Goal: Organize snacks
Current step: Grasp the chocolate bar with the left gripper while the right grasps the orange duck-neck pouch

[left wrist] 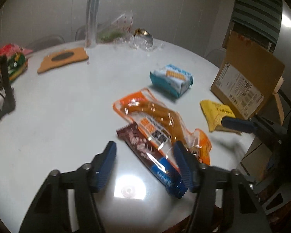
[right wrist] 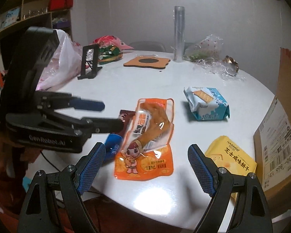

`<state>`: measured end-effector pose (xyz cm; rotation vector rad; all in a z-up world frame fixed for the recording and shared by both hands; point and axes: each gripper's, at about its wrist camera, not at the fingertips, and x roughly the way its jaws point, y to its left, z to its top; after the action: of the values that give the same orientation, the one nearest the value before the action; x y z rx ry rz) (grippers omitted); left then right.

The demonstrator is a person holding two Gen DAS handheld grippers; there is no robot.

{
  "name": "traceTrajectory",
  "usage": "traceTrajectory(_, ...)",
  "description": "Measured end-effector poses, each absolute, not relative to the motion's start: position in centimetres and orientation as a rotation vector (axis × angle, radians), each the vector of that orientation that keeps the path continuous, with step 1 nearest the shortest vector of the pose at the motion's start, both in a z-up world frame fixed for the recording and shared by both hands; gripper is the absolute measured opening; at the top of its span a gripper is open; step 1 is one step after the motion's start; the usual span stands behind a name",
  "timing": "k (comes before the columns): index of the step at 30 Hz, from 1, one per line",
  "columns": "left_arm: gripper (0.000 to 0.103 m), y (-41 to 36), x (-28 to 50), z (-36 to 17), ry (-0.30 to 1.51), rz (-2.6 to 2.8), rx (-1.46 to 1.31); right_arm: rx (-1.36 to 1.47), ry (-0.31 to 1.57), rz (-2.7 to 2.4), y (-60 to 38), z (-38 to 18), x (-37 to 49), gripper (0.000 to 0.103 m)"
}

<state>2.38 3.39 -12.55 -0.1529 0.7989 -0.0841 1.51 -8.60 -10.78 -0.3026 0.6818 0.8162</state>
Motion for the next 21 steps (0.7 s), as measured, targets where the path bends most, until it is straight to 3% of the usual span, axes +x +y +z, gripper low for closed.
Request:
traceTrajectory(9,0.035,3.0,2.2,-13.5,0.810,-0.098,-0.104,-0.259,0.669,0.756,-9.4,-11.4,2.3,0.085)
traceTrajectory(17,0.034,5.0,1.7,-13.2,0.830,-0.069,-0.056,-0.243,0.703,0.781,-8.4,-12.0,2.8,0.085)
traceTrajectory(21,0.018,5.2,1.6,-13.5,0.820,-0.099,-0.075,-0.251,0.709,0.759,-7.2,-12.4,3.5,0.085)
